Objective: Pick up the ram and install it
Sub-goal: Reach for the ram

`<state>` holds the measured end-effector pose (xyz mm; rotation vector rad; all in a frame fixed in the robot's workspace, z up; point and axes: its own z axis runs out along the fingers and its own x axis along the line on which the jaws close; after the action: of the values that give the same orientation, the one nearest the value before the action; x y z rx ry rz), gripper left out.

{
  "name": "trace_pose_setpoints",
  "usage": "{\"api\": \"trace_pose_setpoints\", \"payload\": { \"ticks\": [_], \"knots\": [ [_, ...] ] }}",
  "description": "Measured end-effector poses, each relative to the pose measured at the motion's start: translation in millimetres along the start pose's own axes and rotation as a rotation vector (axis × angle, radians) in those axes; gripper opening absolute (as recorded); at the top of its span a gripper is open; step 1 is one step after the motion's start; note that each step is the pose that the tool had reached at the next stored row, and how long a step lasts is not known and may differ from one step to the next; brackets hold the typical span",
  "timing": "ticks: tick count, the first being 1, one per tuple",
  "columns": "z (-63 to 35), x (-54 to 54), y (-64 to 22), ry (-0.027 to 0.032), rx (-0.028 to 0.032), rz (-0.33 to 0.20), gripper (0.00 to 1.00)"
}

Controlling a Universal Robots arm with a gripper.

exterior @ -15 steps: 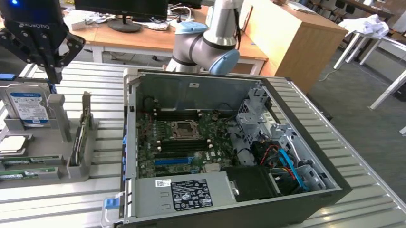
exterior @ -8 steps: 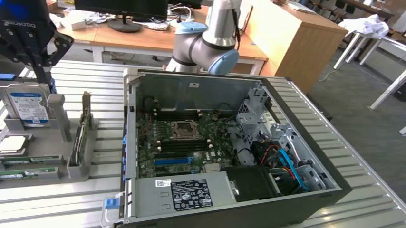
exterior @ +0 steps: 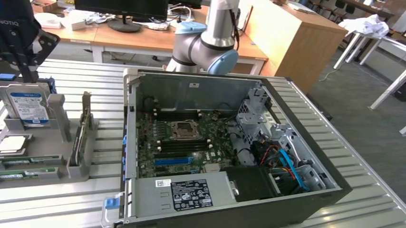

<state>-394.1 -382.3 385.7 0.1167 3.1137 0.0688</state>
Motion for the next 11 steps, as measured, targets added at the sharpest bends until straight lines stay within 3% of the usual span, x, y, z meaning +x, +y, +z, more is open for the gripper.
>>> {"api": "trace_pose_setpoints", "payload": {
  "ticks": [7,11],
  "knots": [
    [0.0,16.0,-0.9,0.0000,0.0000,0.000,0.11],
    [0.0,16.6,-1.0,-0.0001,-0.0001,0.000,0.11]
  ]
}}
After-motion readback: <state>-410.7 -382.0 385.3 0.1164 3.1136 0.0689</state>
